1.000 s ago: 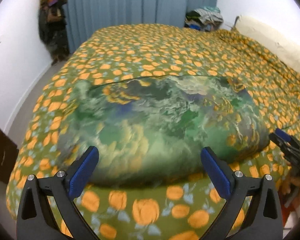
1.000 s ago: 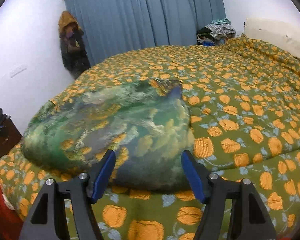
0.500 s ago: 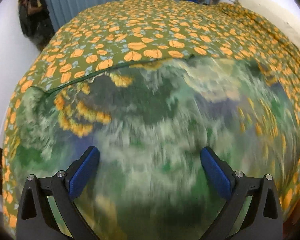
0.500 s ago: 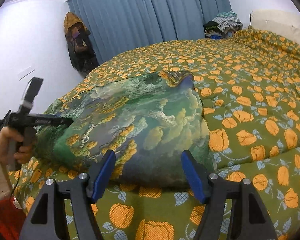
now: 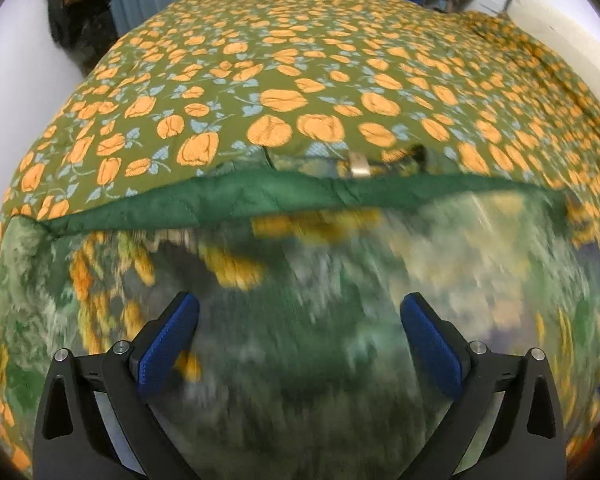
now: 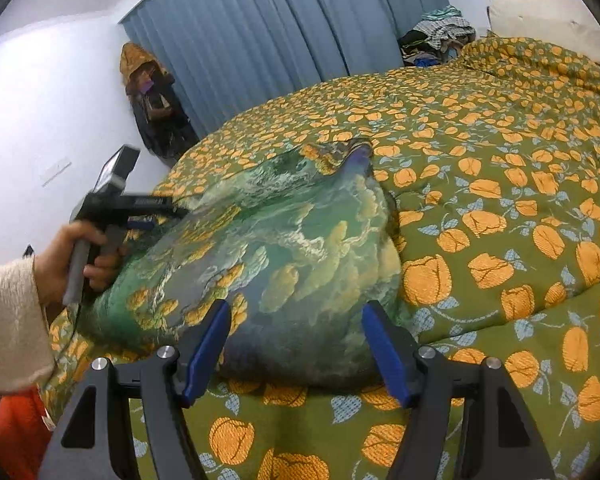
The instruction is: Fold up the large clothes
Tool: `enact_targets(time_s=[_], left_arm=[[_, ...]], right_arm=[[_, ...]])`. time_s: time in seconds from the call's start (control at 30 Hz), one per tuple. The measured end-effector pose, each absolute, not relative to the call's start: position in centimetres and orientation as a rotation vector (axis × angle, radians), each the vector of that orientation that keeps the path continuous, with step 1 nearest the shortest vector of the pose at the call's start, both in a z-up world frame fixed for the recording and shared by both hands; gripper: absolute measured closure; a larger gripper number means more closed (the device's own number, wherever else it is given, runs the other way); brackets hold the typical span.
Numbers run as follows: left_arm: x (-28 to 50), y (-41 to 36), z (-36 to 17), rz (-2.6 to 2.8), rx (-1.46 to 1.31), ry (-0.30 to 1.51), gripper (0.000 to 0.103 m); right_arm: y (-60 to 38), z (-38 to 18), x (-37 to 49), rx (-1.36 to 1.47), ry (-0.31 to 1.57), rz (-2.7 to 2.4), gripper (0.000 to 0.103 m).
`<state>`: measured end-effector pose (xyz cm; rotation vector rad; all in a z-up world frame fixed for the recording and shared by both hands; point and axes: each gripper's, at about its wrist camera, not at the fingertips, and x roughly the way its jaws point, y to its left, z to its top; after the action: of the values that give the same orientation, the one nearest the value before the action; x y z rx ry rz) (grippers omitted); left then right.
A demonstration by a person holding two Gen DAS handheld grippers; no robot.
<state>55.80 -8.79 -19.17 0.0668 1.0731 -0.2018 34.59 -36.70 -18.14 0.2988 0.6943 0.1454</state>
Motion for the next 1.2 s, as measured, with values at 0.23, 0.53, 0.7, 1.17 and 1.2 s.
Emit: enact_targets(time_s=[0.23,0.53,0.7,1.17,1.2], left_arm=[[47.9,-9.6,-18.2,-0.270,0.198,0.991,0.001],[40.2,-9.6,-18.3,-0.310,0.223,0.943,0.001],[39.4,-9.2,-16.0,-0.358,0.170,0.920,0.001],[43.7,-10.5,-19.9,-0.392,0.099,0.962,0.000],[43.7,-10.6,-20.0,-0.394,0.103,0.964,0.000]], right_arm=[[-37.3,-18.1,34.5,0.316,0.688,0.143,0.033],[-38.3,-18.4,34.1,0.359,0.713,0.087,0.033],[-39.4,-19.0,33.5,0.435,0.770,0.022,0.027],[-42.6,-25.4,35.4,1.048,0.792,0.017,0.025],[-42.7,-25.9,35.8,1.081,0.788,0.003,0.024]])
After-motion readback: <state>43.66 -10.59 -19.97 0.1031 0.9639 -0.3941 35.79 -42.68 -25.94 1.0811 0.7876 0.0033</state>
